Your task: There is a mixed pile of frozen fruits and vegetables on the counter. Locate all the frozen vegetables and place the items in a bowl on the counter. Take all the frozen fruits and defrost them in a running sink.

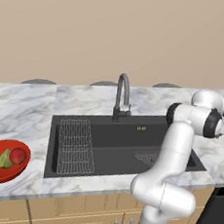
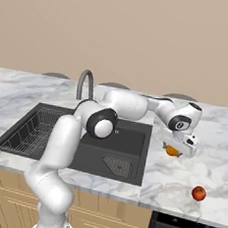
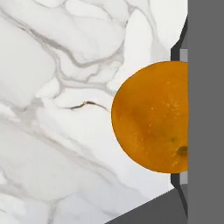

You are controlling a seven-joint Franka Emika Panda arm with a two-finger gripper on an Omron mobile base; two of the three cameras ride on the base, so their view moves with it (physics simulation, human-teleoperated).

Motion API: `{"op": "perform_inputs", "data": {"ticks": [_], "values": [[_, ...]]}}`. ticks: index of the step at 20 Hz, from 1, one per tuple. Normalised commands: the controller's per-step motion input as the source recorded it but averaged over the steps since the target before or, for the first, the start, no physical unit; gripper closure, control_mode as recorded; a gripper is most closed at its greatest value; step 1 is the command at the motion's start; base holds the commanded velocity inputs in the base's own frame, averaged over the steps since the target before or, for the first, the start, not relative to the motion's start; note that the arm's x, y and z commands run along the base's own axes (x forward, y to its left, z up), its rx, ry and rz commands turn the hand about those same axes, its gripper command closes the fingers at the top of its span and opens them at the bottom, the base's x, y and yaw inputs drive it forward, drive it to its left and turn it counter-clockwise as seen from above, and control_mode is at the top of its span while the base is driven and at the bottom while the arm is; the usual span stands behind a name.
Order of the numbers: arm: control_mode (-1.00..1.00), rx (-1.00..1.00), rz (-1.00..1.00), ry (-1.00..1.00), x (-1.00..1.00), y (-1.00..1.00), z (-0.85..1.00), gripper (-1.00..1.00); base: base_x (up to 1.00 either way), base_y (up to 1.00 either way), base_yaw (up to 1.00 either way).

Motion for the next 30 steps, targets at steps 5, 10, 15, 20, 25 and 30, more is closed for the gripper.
{"op": "perform_inputs", "data": {"ticks": [5,10,15,20,25,30], "values": [[-1.0,0.0,-0.01,-0.13,-0.68,0.81,0.44,1.0,0.0,0.0,0.0],[-1.0,-0.01,-0.01,-0.09,-0.5,1.0,0.11,1.0,0.0,0.0,0.0],[-1.0,-0.1,0.04,0.05,-0.09,1.0,0.0,1.0,0.0,0.0,0.0],[-1.0,-0.09,0.05,0.11,0.0,1.0,-0.19,1.0,0.0,0.0,0.0],[-1.0,-0.09,0.02,0.11,0.18,0.82,-0.51,1.0,0.0,0.0,0.0],[-1.0,-0.02,0.04,0.1,0.62,0.55,-0.71,1.0,0.0,0.0,0.0]]}}
